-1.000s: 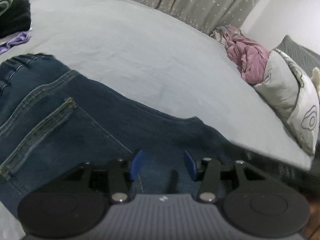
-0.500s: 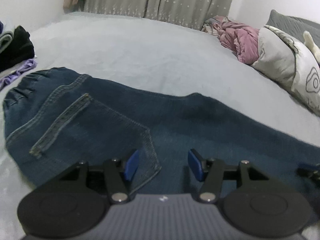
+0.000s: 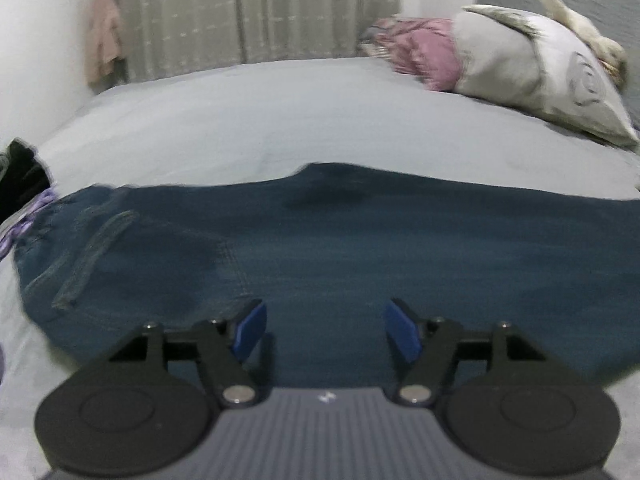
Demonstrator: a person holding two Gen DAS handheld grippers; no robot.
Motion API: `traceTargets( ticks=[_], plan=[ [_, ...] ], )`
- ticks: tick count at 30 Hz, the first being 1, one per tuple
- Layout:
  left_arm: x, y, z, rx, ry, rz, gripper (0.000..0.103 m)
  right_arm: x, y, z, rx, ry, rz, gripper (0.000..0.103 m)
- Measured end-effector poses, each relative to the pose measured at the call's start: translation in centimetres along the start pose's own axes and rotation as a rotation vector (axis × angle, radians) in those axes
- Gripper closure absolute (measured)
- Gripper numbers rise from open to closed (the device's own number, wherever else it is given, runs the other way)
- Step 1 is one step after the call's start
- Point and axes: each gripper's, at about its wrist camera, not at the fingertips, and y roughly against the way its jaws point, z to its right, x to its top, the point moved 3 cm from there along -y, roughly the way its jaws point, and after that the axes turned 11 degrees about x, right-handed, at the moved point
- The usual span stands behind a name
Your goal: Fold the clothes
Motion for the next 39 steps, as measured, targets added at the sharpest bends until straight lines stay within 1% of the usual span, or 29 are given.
traceTargets(
  ticks=[1,3,7,10,13,14,15,16,18,20,23,26,29,31,35,37,39],
  plan=[
    [0.1,0.1,0.9,-0.007,-0.015,0.007,0.036,-0.2,0.6,1.0,-0.018,-0.028,0.012,0.032],
    [0.5,0.2,2.9,-0.028,-0.04,0.017,0.035,-0.5,1.4,3.0,-0.038,-0.094,0.02,0.029],
    [0.9,0.2,7.2,-0.082,-0.077,0.036,0.035,-2.2,3.1,7.5,-0.042,-0.257,0.018,0.029],
    [1.0,0.2,10.2,-0.133,-0.116,0.05,0.034,-2.7,4.2,8.4,-0.041,-0.302,0.024,0.029],
    [0.7,-0.1,12.6,-0.159,-0.171,0.054,0.034,-3.1,5.7,8.5,0.002,-0.347,0.028,0.03],
    [0.5,-0.2,13.0,-0.157,-0.187,0.056,0.034,-3.3,6.3,8.6,0.039,-0.396,0.03,0.032],
    [0.3,-0.3,13.4,-0.153,-0.201,0.057,0.034,-3.6,6.7,8.8,0.076,-0.46,0.03,0.036],
    [0.1,-0.4,13.8,-0.149,-0.215,0.059,0.034,-3.9,7.0,9.1,0.102,-0.524,0.037,0.037],
    [0.0,-0.1,13.8,-0.15,-0.223,0.059,0.034,-4.6,7.6,9.6,0.158,-0.649,0.053,0.037],
    [0.1,0.2,13.2,-0.159,-0.211,0.05,0.033,-5.2,8.3,10.1,0.22,-0.746,0.08,0.037],
    [-0.1,0.5,12.1,-0.154,-0.19,0.038,0.032,-5.8,8.7,9.9,0.283,-0.812,0.091,0.037],
    [-0.4,0.4,11.9,-0.143,-0.198,0.03,0.032,-5.5,8.4,9.2,0.297,-0.808,0.091,0.037],
    [-0.3,0.6,11.6,-0.135,-0.206,0.025,0.032,-5.0,8.7,8.8,0.333,-0.824,0.128,0.037],
    [-0.3,0.8,11.5,-0.133,-0.209,0.024,0.032,-4.8,8.7,8.6,0.346,-0.829,0.136,0.037],
    [-0.6,0.9,9.9,-0.119,-0.173,-0.005,0.03,-5.3,8.3,7.8,0.399,-0.868,0.125,0.037],
    [-0.7,1.0,8.7,-0.11,-0.142,-0.019,0.029,-5.4,8.1,7.5,0.403,-0.857,0.121,0.037],
    [-0.9,1.1,7.6,-0.098,-0.118,-0.024,0.029,-5.6,7.6,7.3,0.364,-0.845,0.1,0.038]
  ],
)
